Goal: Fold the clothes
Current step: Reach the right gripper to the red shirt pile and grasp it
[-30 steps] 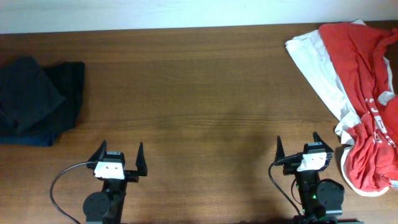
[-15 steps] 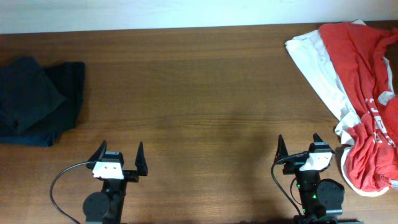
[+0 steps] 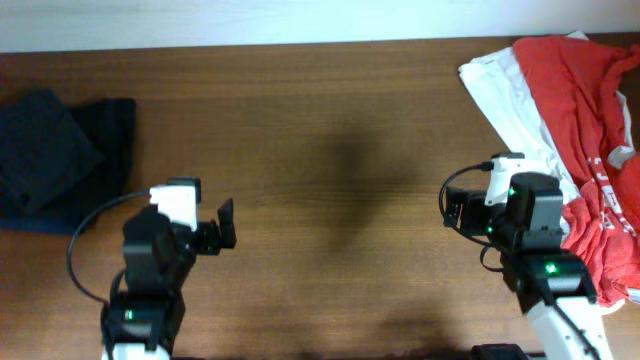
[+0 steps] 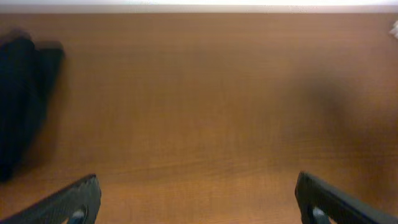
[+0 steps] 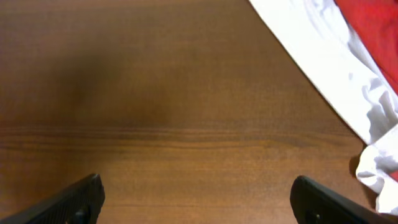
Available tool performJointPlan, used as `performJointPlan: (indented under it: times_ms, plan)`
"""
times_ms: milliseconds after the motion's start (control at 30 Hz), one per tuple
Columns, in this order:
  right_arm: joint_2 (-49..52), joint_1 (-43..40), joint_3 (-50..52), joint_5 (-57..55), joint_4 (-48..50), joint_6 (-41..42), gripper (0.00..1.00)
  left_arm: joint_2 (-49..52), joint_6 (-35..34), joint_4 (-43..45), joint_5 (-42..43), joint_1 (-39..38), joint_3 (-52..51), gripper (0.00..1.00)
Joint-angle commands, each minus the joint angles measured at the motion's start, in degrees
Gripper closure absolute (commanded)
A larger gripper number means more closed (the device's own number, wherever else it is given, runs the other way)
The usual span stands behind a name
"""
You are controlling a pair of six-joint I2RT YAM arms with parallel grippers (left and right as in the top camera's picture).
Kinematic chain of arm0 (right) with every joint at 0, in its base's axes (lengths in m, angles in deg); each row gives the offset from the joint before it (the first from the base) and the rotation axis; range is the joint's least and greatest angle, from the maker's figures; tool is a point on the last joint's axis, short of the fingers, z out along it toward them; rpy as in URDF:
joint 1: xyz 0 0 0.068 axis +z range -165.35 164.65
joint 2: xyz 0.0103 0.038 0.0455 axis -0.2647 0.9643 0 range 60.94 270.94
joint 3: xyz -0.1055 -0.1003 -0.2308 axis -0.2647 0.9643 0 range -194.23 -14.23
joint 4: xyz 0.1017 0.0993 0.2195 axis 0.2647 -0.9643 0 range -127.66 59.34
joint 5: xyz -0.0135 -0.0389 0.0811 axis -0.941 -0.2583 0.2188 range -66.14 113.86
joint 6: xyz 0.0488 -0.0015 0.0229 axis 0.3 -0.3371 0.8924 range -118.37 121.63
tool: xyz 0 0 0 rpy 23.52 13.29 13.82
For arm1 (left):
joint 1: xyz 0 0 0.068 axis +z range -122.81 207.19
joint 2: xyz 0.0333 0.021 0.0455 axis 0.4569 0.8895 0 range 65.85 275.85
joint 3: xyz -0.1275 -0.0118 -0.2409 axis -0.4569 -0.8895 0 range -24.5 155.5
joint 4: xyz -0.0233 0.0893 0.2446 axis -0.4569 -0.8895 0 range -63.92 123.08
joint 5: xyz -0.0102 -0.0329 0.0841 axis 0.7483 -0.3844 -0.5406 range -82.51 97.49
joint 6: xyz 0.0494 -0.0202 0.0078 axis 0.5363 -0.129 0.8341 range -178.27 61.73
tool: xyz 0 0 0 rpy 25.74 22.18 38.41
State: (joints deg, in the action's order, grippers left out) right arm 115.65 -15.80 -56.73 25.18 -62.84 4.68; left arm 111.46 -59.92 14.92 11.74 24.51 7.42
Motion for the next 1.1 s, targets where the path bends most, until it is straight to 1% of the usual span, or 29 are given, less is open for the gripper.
performJointPlan:
  times_ms: [0, 33, 67, 133, 167, 233, 300, 333, 433, 467, 500, 567, 667, 733, 800, 867, 900, 1067]
  plan:
    - [12.57, -0.37, -12.15, -0.55, -10.27, -1.46, 0.01, 9.90, -0.68, -6.69, 1.14, -0.28, 9.62, 0.01]
    - [16.11, -0.39, -14.60, -0.96, -12.96, -3.80, 0.01, 12.57, -0.68, -9.57, 1.16, -0.28, 12.33, 0.01]
    - [19.93, -0.46, -16.83, -3.65, -15.02, -4.28, 0.01, 16.70, -0.68, -14.53, 1.14, -0.28, 17.16, 0.01]
    - [23.58, -3.32, -18.40, -6.19, -15.32, -4.00, 0.01, 21.40, -0.66, -19.47, 0.96, -0.28, 23.56, 0.01]
    - [24.52, -7.19, -18.49, -6.60, -14.49, -1.75, 0.01, 22.67, -0.70, -19.43, 0.90, -0.28, 25.49, 0.01]
    - [25.55, -14.58, -18.47, -6.56, -13.88, -0.61, 0.02, 22.88, -0.72, -18.32, 0.92, -0.28, 26.12, 0.01]
    - [27.12, -21.49, -18.47, -6.56, -13.90, -0.63, 0.11, 22.97, -0.72, -18.32, 0.92, -0.28, 26.12, 0.01]
    - [28.15, -24.26, -18.47, -6.54, -13.90, -0.63, 0.17, 22.97, -0.72, -18.27, 0.92, -0.28, 26.12, 0.01]
    - [32.44, -29.38, -18.47, -6.56, -13.88, -0.63, 0.36, 22.97, -0.70, -18.05, 0.92, -0.28, 26.12, 0.01]
    - [33.83, -30.14, -18.47, -6.56, -13.84, -0.63, 0.42, 22.97, -0.72, -18.05, 0.92, -0.28, 26.12, 0.01]
    - [36.68, -31.34, -18.47, -6.84, -13.46, -0.63, 0.45, 22.97, -0.72, -18.05, 0.92, -0.28, 26.12, 0.01]
    - [41.03, -32.70, -18.47, -10.01, -12.46, -0.61, 0.46, 22.97, -0.72, -18.10, 0.92, -0.28, 26.12, 0.01]
    - [44.72, -33.11, -18.47, -10.12, -11.06, -0.57, 0.50, 22.97, -0.72, -18.14, 0.92, -0.28, 26.12, 0.01]
    - [45.00, -33.11, -18.49, -12.79, -10.16, 0.94, 0.54, 22.97, -0.72, -18.14, 0.92, -0.28, 26.12, 0.01]
    - [44.96, -33.14, -18.49, -12.83, -9.11, 0.92, 0.55, 22.97, -0.72, -18.14, 0.92, -0.28, 26.12, 0.01]
    - [44.98, -33.14, -18.49, -14.97, -8.63, 2.03, 0.59, 22.97, -0.72, -18.14, 0.92, -0.28, 26.12, 0.01]
    - [44.98, -33.11, -18.49, -17.22, -8.48, 3.45, 0.59, 22.97, -0.72, -18.16, 0.94, -0.28, 26.12, 0.01]
    - [45.05, -33.14, -18.43, -17.27, -7.91, 3.48, 0.61, 22.97, -0.72, -18.16, 0.92, -0.28, 26.12, 0.01]
